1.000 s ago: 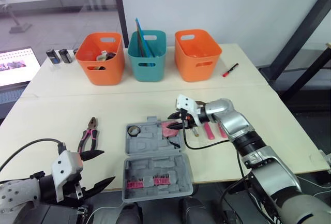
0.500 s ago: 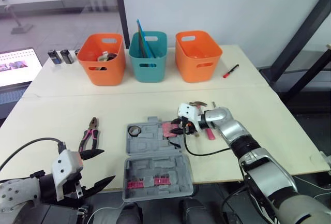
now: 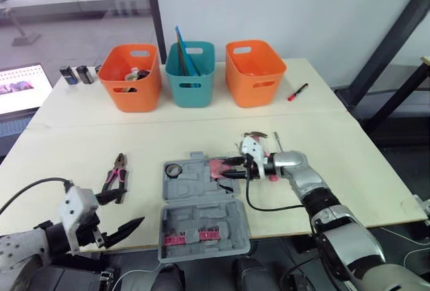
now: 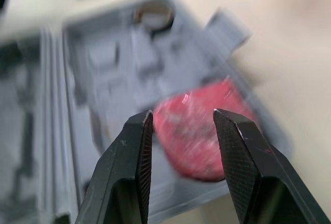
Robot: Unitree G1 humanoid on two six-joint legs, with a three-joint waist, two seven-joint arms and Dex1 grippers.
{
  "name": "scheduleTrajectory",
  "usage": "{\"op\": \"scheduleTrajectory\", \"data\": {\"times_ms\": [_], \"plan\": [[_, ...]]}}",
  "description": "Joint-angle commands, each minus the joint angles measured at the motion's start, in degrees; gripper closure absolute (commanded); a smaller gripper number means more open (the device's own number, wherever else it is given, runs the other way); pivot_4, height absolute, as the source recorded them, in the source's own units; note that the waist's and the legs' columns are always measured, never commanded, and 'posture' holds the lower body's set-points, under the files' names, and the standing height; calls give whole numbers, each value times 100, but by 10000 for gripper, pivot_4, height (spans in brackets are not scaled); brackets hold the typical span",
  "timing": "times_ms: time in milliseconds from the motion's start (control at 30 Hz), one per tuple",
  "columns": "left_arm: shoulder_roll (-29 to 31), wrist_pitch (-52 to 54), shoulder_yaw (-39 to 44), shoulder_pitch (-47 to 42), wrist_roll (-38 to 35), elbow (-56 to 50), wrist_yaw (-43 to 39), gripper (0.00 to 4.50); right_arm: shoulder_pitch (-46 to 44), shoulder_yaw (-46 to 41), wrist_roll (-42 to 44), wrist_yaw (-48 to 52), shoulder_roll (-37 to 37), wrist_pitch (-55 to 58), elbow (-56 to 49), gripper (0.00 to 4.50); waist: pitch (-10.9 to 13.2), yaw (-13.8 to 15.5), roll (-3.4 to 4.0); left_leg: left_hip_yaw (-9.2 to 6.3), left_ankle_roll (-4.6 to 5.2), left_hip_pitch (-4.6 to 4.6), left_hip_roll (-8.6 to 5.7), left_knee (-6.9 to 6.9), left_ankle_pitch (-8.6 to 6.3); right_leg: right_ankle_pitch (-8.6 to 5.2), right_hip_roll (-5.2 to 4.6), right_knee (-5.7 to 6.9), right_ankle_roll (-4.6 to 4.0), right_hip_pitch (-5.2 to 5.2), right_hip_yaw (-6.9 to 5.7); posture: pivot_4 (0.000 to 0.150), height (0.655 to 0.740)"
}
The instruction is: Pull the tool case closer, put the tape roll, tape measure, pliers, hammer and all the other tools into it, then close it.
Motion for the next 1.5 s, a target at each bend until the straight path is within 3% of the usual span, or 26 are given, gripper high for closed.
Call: {"op": "scheduleTrajectory", "data": {"times_ms": [33, 133, 167, 300, 533, 700, 833, 900, 1133, 1267, 1367, 1500], "plan": [[-197, -230, 535, 192, -74, 312, 171, 0, 282, -619, 426, -254, -357, 259, -834, 16399, -2, 2, -4, 0, 0, 0, 0, 0, 0, -1, 0, -1, 1, 0, 0, 1500, 7364], [-539, -475, 1067, 324, -168, 754, 432, 0, 987, -1088, 566, -493, -800, 286, -1355, 1641, -6, 31, -13, 1, -1, -2, -1, -1, -2, -5, -3, -10, 5, 3, 0, 1500, 7364], [-647, -593, 1256, 344, -206, 964, 493, 0, 1256, -1284, 670, -584, -909, 328, -1512, 701, -6, 42, -15, 1, -1, -5, -1, -1, -2, -7, -4, -13, 5, 3, 0, 1500, 7364], [-978, -1019, 1757, 417, -242, 1592, 709, 0, 2159, -1875, 822, -933, -1201, 110, -1750, 701, -5, 7, -16, 4, -2, -5, -2, 4, -3, -5, -7, -15, 1, 0, 2, 1500, 7364], [-1459, -1650, 2220, 585, -370, 2673, 802, 0, 3237, -2922, 1026, -1632, -1354, -423, -1223, 701, -7, -11, -26, 10, -13, -4, -2, 8, -10, -5, -8, -22, 1, -8, 9, 1500, 7364], [-1470, -1958, 2075, 501, -412, 3136, 531, 0, 3410, -3075, 1248, -1777, -1311, -273, -1396, 701, -8, -23, -26, 10, -30, -2, -1, 9, -21, -9, -8, -49, 7, -27, 10, 1500, 7364], [-1434, -1946, 1829, 257, -236, 2863, 833, 0, 3208, -2814, 1570, -1617, -1320, 301, -2005, 701, -9, -10, -24, 10, -37, -4, 0, 8, -25, -4, -10, -87, 0, -4, 10, 1500, 7364], [-1420, -1819, 1590, 212, 200, 2443, 1352, 0, 3079, -2609, 1768, -1460, -1362, 776, -2440, 701, -10, -6, -25, 11, -34, -4, 0, 9, -23, 5, -11, -91, -15, 5, 10, 1500, 7364], [-1783, -56, 683, -342, -82, 36, 3236, 0, 1559, -1221, 2943, -718, -1915, 3693, -4520, 701, -6, 16, -16, 10, -33, -3, 0, 9, -22, 9, -4, -83, -13, 34, 16, 1500, 7364], [-1706, 1579, 108, -1631, -199, -541, 4680, 0, 665, -568, 2844, -427, -2034, 4038, -4853, 701, -10, 157, -23, -8, -32, -3, -1, 11, -22, 8, 4, -83, -11, 41, 5, 1500, 7364], [-1459, 2951, -350, -2414, 455, -611, 5733, 0, 294, -234, 2603, -336, -2022, 3938, -4864, 701, -10, 173, -23, -11, -32, -5, -4, 14, -22, 7, 3, -86, -6, 51, 1, 1500, 7364], [-1423, 3587, -601, -3110, 326, -359, 5725, 0, 30, 38, 2466, -193, -1980, 3849, -4991, 701, -8, 151, -24, -9, -33, -7, -7, 11, -23, 5, 0, -93, 6, 54, 2, 1500, 7364]]}}
